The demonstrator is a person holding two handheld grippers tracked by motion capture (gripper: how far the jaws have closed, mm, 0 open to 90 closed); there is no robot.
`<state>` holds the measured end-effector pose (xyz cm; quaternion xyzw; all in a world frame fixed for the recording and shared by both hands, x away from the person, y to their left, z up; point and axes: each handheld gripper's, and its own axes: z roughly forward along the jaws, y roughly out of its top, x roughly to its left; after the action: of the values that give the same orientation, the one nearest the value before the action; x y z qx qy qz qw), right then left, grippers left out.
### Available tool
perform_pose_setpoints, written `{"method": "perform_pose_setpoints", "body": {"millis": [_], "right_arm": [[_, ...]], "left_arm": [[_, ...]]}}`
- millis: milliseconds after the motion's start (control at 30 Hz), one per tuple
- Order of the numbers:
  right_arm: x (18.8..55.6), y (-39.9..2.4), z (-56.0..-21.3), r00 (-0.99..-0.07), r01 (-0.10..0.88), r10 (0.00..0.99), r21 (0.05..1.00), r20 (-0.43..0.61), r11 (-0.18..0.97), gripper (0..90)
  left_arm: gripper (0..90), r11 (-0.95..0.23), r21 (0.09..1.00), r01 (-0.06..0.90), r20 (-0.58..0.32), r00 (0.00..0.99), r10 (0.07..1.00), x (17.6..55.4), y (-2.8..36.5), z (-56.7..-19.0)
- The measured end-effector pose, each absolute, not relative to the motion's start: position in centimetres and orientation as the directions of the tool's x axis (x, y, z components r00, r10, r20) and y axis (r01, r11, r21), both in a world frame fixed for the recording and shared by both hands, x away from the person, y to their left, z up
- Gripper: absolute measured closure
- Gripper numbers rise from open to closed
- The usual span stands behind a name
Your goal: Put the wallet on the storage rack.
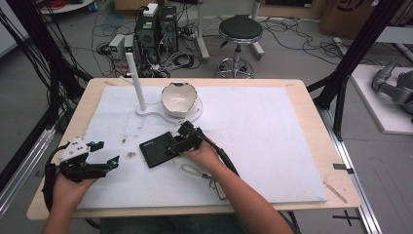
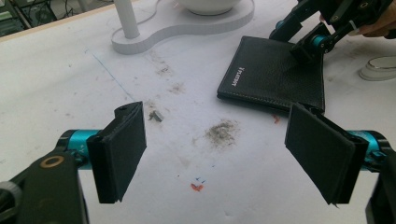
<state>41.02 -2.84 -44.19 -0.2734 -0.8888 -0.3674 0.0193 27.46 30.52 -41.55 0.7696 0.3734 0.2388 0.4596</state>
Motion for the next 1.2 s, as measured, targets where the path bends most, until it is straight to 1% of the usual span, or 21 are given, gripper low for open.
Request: {"method": "perform_pose_setpoints", "body": {"millis": [67,133,200,333,400,533,600,633,700,800,1200], "right_arm": [[41.0,-2.8,-44.2,-0.849,0.503,0.472,0.640,0.239,0.581,44.9],[41.0,-2.9,-44.2,-0.845,0.513,0.471,0.635,0.254,0.578,49.5],[41.1,-3.1,-44.2,-0.839,0.526,0.470,0.630,0.275,0.571,56.1],[41.4,-3.7,-44.0,-0.827,0.549,0.469,0.629,0.312,0.550,74.3],[41.4,-3.8,-43.9,-0.828,0.546,0.469,0.634,0.309,0.547,78.7],[41.2,-3.9,-43.5,-0.838,0.525,0.460,0.658,0.293,0.540,82.0],[40.9,-4.0,-43.1,-0.845,0.509,0.459,0.674,0.273,0.536,82.8],[40.6,-4.1,-42.5,-0.853,0.485,0.460,0.698,0.245,0.527,83.4],[40.4,-4.2,-42.2,-0.853,0.479,0.464,0.709,0.238,0.517,83.6],[39.9,-4.8,-40.8,-0.869,0.417,0.462,0.763,0.176,0.493,83.9],[39.9,-6.5,-37.8,-0.867,0.346,0.490,0.819,0.092,0.458,85.5]], "left_arm": [[20.6,-0.301,0.885,0.355,0.025,0.608,0.793,27.5,30.4,-41.6],[20.6,-0.305,0.884,0.353,0.029,0.610,0.792,27.4,30.4,-41.5],[20.6,-0.305,0.885,0.351,0.030,0.610,0.792,27.4,30.3,-41.5],[20.6,-0.307,0.886,0.348,0.034,0.611,0.791,27.5,30.3,-41.4],[20.6,-0.304,0.887,0.348,0.032,0.611,0.791,27.5,30.3,-41.4],[20.6,-0.306,0.886,0.347,0.033,0.612,0.790,27.6,30.3,-41.4],[20.6,-0.306,0.887,0.347,0.032,0.613,0.789,27.7,30.2,-41.4],[20.6,-0.305,0.887,0.346,0.032,0.614,0.789,27.7,30.2,-41.4],[20.6,-0.306,0.888,0.344,0.033,0.615,0.788,27.8,30.2,-41.4],[20.6,-0.302,0.889,0.343,0.029,0.618,0.786,28.0,30.0,-41.3],[20.6,-0.302,0.891,0.339,0.026,0.626,0.780,28.4,29.7,-41.3]]}}
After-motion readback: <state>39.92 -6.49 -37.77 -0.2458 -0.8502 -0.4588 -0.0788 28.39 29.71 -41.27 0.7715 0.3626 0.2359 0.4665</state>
